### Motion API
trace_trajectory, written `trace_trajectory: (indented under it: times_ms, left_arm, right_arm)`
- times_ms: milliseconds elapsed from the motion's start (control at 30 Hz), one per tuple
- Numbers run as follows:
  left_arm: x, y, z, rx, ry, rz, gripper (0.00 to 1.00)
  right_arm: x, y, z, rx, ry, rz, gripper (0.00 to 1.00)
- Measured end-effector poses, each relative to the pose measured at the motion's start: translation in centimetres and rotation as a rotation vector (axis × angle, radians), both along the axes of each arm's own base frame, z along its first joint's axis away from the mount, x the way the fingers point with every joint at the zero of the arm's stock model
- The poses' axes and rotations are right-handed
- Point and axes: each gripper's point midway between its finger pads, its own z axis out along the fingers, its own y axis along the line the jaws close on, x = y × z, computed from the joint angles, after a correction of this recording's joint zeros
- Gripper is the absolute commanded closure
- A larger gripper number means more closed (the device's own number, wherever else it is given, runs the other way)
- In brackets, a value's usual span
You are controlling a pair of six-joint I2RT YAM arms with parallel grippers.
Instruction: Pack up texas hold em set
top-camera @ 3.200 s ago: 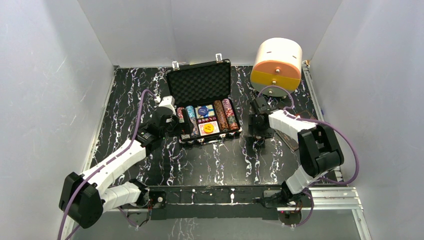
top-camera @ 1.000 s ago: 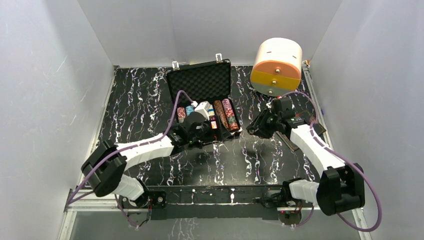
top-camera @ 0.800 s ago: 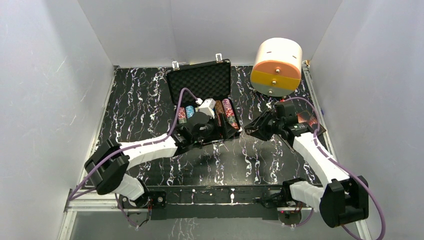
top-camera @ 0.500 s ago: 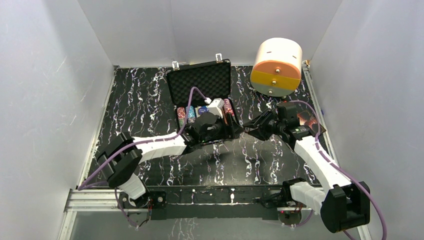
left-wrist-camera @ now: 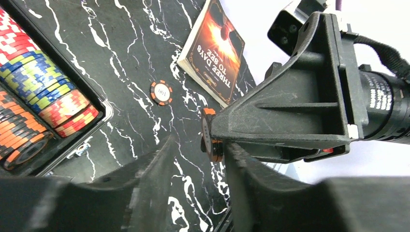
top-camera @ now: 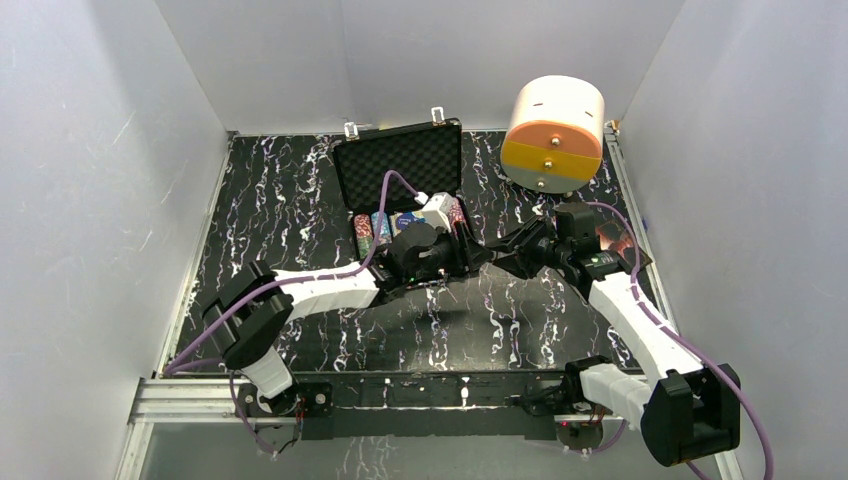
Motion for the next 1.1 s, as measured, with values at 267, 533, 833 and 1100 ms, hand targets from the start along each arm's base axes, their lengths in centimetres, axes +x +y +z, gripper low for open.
trace_trajectory:
  times_ms: [267,533,833,1100]
  left_arm:
    - [-0.2,-0.8,0.4,-0.021,0.020,-0.013,1.00]
    - [-0.5,-0.7,0.1,0.007,-0.004,-0.041,1.00]
    - [-2.5,1.8,2.4,0.144,-0.188,-0.202,1.00]
    - [-0.7,9.2,4.7,0.342,-0.431,-0.352,1.00]
  right_arm:
    - [0.0,-0.1,-0.3,-0.005,0.007,-0.010,0.63]
    - [0.1,-0.1,-0.8,-0.021,0.001,0.007,0.27]
    - [2.2,-0.9,2.2,-0.104,-0.180,0.072,0.25]
    - [2.5,-3.0,3.7,-0.150,-0.283,0.039,0.26]
